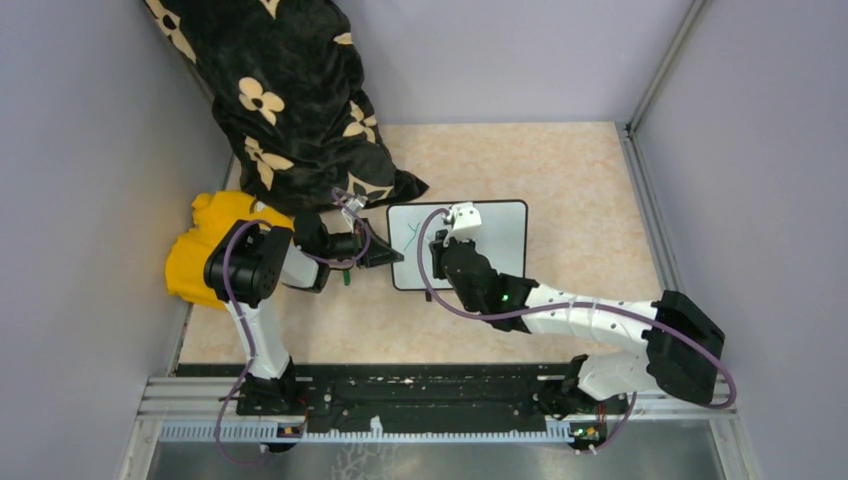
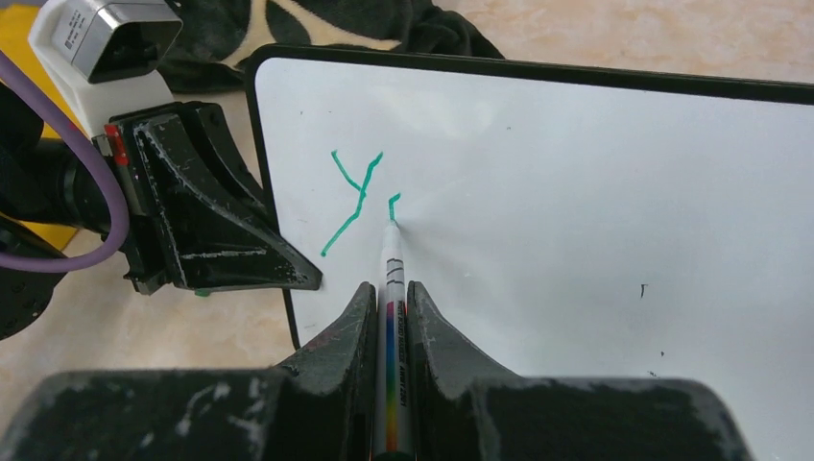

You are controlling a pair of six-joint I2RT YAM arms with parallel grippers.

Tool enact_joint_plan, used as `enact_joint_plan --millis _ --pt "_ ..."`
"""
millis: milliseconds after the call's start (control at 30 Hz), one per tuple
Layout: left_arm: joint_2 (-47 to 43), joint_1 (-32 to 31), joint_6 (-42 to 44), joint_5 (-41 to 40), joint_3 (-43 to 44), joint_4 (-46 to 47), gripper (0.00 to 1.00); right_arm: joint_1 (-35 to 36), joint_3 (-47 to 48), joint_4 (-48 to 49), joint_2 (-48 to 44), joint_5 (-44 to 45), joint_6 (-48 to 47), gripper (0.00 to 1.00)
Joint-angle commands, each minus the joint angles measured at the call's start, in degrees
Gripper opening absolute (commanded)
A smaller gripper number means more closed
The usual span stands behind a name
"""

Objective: Write a sentence on the whiteboard

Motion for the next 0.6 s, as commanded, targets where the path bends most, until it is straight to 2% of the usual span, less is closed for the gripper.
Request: enact_joint_plan --millis 0,333,567 --pt "1.2 -0.1 0.7 -0.2 0.1 -2.5 0.08 -1.0 -1.8 -1.6 -2.3 1.6 0.7 0.00" --pt "1.3 -0.1 0.7 -0.1 0.1 -2.6 0.07 -1.8 -2.2 -1.1 -4.4 3.0 0.2 0.00" --pt "1.2 -0.1 1.0 -0.2 0.0 -2.8 0.01 -2.0 -0.1 0.6 -3.7 3.0 -1.7 0.00"
